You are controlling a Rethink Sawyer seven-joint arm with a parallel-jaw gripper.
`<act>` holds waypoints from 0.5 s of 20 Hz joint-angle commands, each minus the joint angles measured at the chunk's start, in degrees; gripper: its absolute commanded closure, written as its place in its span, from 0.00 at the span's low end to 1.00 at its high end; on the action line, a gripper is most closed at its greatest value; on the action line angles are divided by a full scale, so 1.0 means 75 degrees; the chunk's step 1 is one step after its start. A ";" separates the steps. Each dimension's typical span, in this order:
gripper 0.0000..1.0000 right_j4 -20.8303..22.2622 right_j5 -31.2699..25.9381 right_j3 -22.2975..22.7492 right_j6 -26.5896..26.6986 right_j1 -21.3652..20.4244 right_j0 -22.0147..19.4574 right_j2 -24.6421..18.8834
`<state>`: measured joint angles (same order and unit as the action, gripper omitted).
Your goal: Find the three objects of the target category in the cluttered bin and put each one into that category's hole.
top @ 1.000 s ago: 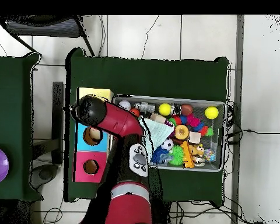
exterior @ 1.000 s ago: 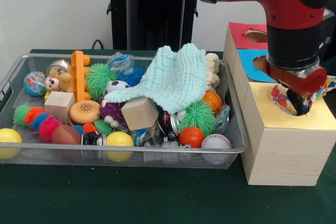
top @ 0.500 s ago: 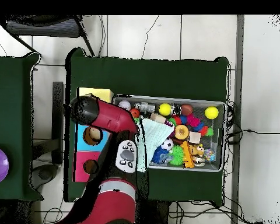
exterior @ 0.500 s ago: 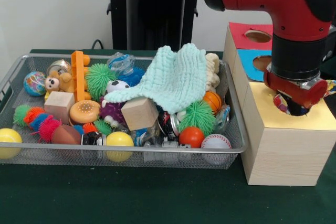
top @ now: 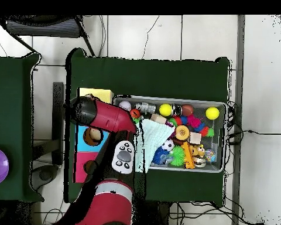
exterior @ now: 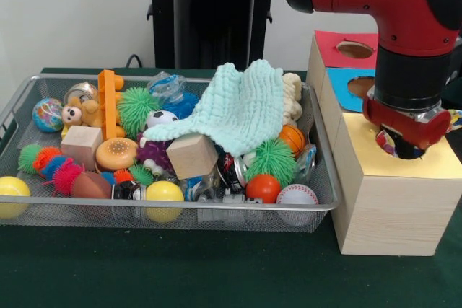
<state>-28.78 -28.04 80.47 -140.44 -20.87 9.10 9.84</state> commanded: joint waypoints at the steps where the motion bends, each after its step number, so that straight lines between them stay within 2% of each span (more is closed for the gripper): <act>1: 1.00 0.0359 -0.0708 0.0667 -0.0942 -0.0132 0.0102 -0.0015; 6: 1.00 0.0434 -0.1770 0.0676 -0.1023 -0.0569 0.0172 0.0294; 10: 1.00 0.0492 -0.2185 0.0508 -0.1106 -0.0606 0.0222 0.0416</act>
<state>-27.99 -34.60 80.57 -140.44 -23.69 10.57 12.86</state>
